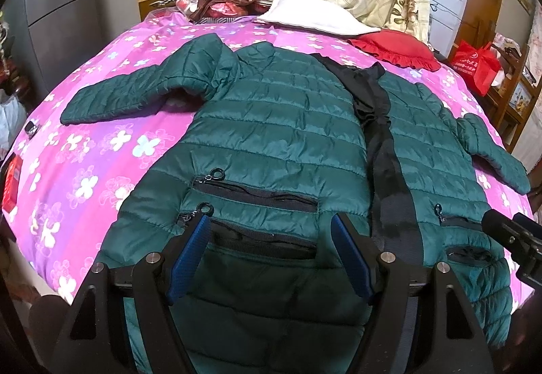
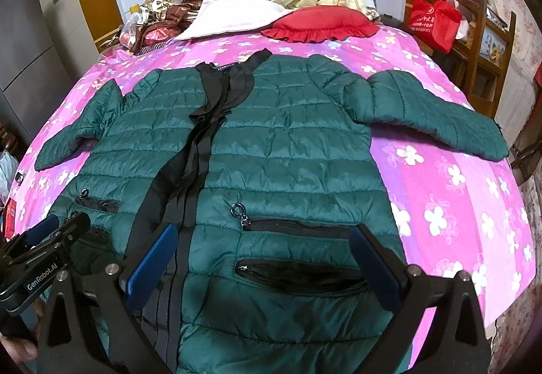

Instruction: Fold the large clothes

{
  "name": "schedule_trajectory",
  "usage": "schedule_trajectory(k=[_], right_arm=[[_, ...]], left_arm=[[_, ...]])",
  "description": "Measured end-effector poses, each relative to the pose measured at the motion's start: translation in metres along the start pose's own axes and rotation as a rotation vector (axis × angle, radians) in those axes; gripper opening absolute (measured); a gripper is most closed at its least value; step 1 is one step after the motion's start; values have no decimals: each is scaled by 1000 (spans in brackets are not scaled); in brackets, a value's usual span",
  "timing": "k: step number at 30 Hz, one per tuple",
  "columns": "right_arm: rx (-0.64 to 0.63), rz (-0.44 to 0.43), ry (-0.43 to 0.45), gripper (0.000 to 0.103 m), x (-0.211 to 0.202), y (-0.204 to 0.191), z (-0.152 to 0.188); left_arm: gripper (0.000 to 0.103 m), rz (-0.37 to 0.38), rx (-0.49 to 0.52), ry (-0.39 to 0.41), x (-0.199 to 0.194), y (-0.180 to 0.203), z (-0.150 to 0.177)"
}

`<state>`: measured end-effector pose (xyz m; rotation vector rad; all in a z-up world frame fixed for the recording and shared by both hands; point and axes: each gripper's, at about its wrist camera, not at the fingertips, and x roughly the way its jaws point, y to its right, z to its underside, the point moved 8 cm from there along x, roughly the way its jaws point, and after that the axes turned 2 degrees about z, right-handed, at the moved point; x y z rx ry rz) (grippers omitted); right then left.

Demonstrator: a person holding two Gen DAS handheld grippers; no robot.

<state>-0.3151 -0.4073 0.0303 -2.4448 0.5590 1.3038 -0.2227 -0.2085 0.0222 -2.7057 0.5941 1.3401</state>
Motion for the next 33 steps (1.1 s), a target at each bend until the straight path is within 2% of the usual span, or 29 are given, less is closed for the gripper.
schedule_trajectory(k=[33], right_arm=[[17, -25, -6, 103, 11, -7, -21]], left_arm=[[48, -26, -3, 8, 5, -10, -16]])
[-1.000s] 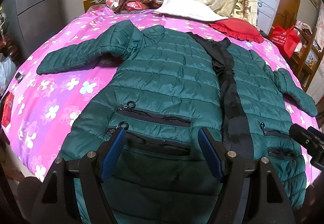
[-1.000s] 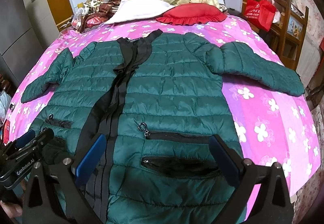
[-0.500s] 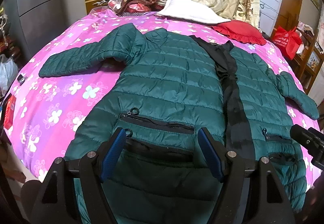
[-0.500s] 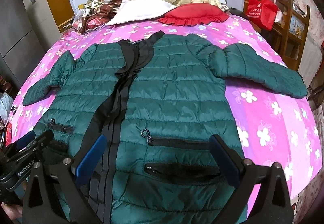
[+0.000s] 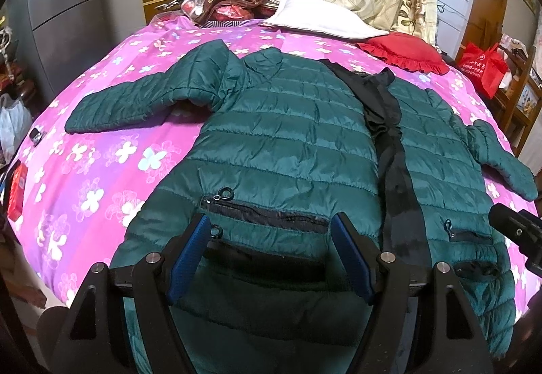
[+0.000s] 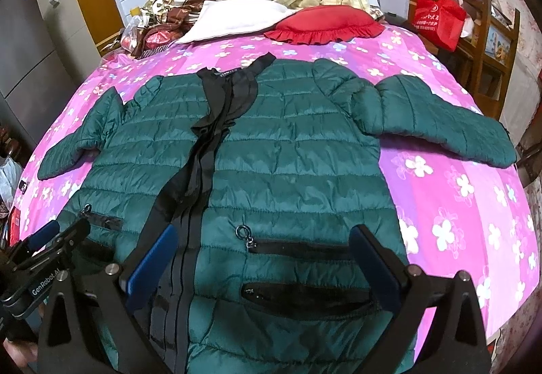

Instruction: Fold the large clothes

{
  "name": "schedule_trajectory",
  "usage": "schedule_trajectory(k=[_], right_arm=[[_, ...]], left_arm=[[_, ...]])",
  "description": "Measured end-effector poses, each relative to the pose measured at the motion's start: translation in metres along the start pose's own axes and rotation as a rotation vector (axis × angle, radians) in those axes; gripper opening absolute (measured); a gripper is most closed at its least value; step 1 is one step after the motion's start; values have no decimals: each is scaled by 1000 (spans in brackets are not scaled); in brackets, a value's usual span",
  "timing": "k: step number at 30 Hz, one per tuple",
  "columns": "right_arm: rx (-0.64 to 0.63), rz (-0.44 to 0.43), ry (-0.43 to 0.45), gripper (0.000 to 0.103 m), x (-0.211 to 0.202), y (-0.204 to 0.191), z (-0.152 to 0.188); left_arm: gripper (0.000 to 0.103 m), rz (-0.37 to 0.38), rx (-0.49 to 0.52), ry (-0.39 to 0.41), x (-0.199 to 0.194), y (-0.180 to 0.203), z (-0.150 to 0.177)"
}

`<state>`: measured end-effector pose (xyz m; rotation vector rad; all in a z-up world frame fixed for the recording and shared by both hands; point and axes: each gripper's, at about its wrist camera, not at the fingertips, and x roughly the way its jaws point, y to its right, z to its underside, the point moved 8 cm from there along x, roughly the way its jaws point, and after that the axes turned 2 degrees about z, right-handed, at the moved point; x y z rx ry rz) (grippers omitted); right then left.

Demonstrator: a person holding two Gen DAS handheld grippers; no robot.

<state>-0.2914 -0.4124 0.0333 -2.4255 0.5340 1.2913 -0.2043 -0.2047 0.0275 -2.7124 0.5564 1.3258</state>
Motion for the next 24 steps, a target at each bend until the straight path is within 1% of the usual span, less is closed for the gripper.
schedule_trajectory(k=[13, 19, 24], right_arm=[[-3, -21, 0, 103, 7, -5, -17], [4, -30, 17, 103, 8, -4, -38], [1, -27, 41, 103, 10, -3, -63]], left_arm=[[48, -33, 15, 9, 5, -4, -21], [48, -56, 23, 35, 3, -8, -37], [48, -69, 15, 48, 4, -17, -58]])
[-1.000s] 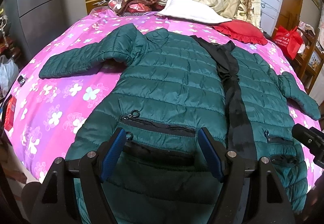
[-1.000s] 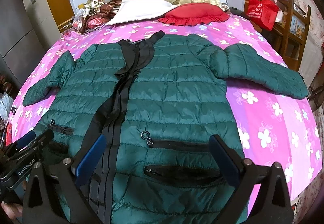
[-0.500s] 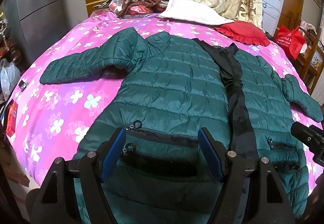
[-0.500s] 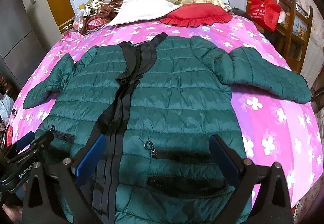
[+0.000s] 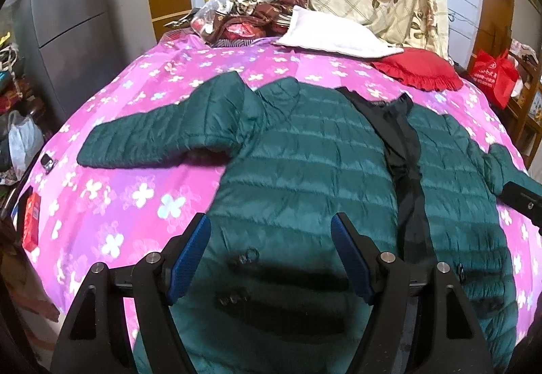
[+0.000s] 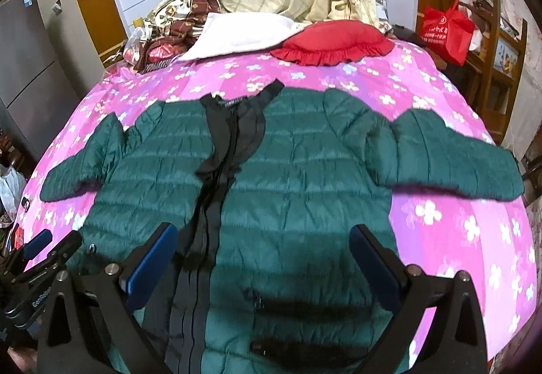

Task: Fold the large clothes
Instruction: 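Grasp the sleeve nearest the left tool and fold it across the jacket body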

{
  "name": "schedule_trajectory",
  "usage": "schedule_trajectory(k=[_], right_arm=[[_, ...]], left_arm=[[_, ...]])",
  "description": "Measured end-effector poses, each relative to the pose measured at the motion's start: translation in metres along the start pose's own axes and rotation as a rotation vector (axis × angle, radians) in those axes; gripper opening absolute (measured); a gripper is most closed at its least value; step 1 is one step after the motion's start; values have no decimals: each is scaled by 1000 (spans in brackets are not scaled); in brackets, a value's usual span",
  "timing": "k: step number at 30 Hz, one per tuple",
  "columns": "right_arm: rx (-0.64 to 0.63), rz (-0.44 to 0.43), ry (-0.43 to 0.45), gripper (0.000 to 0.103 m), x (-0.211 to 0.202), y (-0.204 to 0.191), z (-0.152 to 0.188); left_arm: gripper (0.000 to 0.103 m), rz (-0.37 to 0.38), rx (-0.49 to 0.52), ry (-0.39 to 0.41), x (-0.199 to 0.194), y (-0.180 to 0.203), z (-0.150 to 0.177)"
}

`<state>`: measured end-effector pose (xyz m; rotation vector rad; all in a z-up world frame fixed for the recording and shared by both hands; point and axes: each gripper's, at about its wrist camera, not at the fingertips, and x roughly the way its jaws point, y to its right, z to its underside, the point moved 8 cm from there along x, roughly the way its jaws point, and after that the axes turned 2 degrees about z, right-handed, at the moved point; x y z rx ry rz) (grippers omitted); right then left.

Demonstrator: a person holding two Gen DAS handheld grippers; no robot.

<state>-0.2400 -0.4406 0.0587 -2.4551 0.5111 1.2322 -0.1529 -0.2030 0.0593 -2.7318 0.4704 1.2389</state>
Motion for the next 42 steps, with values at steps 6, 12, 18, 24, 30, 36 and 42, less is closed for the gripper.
schedule_trajectory(k=[6, 12, 18, 24, 30, 36, 42], right_arm=[[-5, -6, 12, 103, 10, -2, -24], [-11, -9, 15, 103, 28, -5, -45], [4, -30, 9, 103, 50, -8, -60], [-1, -32, -7, 103, 78, -10, -70], [15, -52, -19, 103, 104, -13, -79], [3, -75, -40, 103, 125, -23, -78], [-7, -74, -57, 103, 138, -29, -74]], left_arm=[[48, -32, -1, 15, 8, -11, -24], [48, -38, -24, 16, 24, -18, -46], [48, -42, -46, 22, 44, -25, -65], [48, -70, -53, 31, 67, -40, -80], [48, -85, -68, 22, 87, -53, -88], [48, -106, -76, 21, 99, -67, -95], [48, -109, -120, 9, 107, -87, -96]])
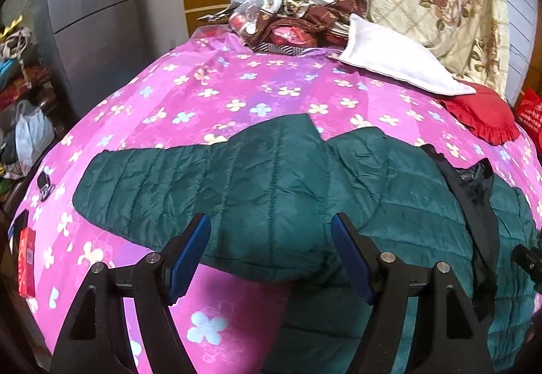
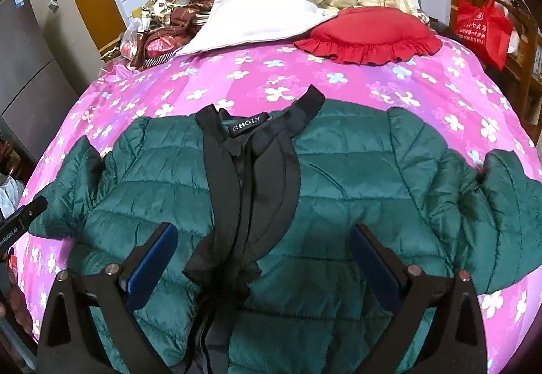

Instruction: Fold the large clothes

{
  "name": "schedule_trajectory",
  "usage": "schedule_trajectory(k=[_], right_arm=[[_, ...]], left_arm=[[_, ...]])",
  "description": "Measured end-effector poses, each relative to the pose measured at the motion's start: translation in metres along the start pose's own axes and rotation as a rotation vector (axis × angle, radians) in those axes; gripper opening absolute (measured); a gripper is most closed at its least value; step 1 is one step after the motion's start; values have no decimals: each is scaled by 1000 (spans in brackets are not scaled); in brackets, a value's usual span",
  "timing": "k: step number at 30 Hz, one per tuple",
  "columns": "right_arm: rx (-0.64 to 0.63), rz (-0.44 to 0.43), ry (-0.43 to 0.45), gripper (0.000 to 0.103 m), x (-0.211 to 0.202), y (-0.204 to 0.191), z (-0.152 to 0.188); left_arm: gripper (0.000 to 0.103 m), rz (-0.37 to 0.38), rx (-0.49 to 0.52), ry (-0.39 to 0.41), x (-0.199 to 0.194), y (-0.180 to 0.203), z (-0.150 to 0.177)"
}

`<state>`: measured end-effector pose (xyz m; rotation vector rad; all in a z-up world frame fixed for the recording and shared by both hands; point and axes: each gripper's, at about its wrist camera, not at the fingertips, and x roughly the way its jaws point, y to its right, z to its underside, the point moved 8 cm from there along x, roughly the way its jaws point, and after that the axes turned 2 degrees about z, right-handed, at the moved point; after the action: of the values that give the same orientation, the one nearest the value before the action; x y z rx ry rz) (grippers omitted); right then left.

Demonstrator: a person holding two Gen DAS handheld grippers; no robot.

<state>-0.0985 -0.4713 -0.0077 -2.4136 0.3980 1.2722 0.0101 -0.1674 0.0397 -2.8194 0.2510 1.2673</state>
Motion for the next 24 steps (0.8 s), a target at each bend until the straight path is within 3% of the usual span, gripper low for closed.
schedule_trajectory(k=[12, 24], right_arm=[[-18, -15, -24, 103, 0, -8, 9], [-13, -10, -42, 103, 0, -3, 15]], left_arm=[[48, -83, -96, 12, 11, -62, -8], [48, -235, -290, -8, 40, -176, -3]])
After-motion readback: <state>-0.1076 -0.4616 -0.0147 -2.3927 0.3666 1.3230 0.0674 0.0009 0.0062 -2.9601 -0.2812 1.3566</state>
